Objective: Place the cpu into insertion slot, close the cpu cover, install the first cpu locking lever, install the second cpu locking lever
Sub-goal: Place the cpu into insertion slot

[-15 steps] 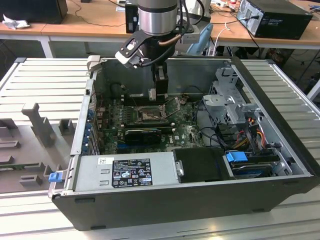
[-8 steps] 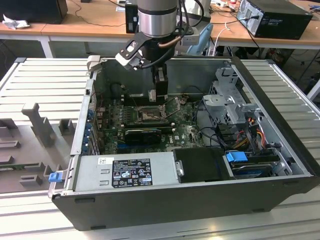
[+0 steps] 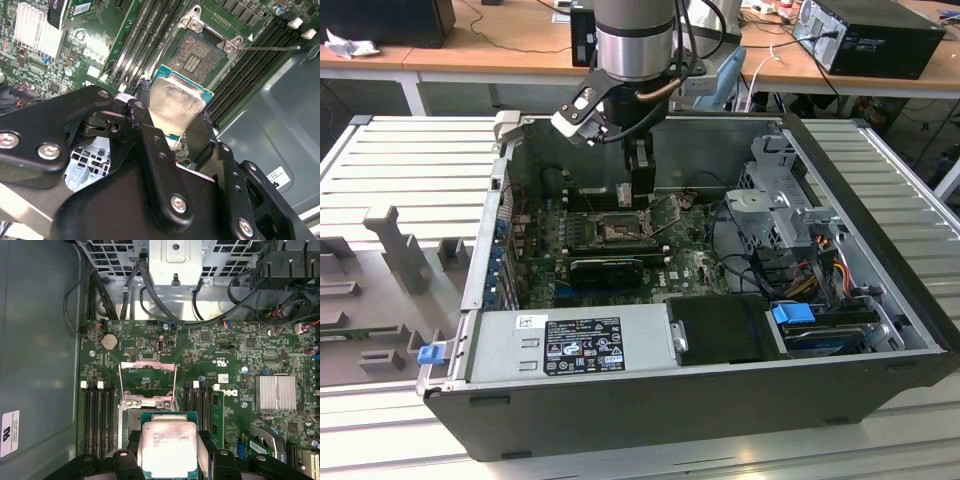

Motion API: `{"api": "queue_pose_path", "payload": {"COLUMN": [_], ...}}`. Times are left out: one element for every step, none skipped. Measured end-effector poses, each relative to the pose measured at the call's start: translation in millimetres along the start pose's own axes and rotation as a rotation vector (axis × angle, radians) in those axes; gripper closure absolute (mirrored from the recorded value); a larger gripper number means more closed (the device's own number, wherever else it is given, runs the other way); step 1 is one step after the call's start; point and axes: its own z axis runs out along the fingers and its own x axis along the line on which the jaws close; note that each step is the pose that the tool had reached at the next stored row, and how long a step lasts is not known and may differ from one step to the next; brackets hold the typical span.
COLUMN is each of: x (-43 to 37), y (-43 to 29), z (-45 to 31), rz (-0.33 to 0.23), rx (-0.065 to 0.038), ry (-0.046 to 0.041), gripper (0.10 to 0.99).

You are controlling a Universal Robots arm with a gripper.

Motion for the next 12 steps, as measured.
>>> {"api": "queue_pose_path", "payload": {"x": [0.0, 0.0, -0.1, -0.1, -0.1, -0.1, -0.2, -0.1, 0.2, 0.6, 1.3, 2.0], "y": [-0.2, -0.3, -0.4, -0.5, -0.8, -0.9, -1.0, -1.1, -1.1, -1.2, -1.5, -1.7], "z": [1.9, 3.6, 4.6, 6.4, 9.2, 10.5, 11.6, 12.4, 13.5, 15.2, 17.9, 19.4], "rz": [0.000, 0.000, 0.000, 0.000, 0.000, 0.000, 0.000, 0.000, 0.000, 0.000, 0.001, 0.001], "rx": [0.000, 0.001, 0.001, 0.002, 0.003, 0.003, 0.003, 0.004, 0.004, 0.006, 0.011, 0.014], "ry": [0.0000, 0.0000, -0.0001, 0.0000, 0.0000, 0.0000, -0.0001, 0.0000, -0.0001, 0.0000, 0.0000, -0.0002], "gripper": [0.557, 0.557, 0.557, 0.557, 0.557, 0.557, 0.557, 0.557, 0.557, 0.557, 0.557, 0.557]}}
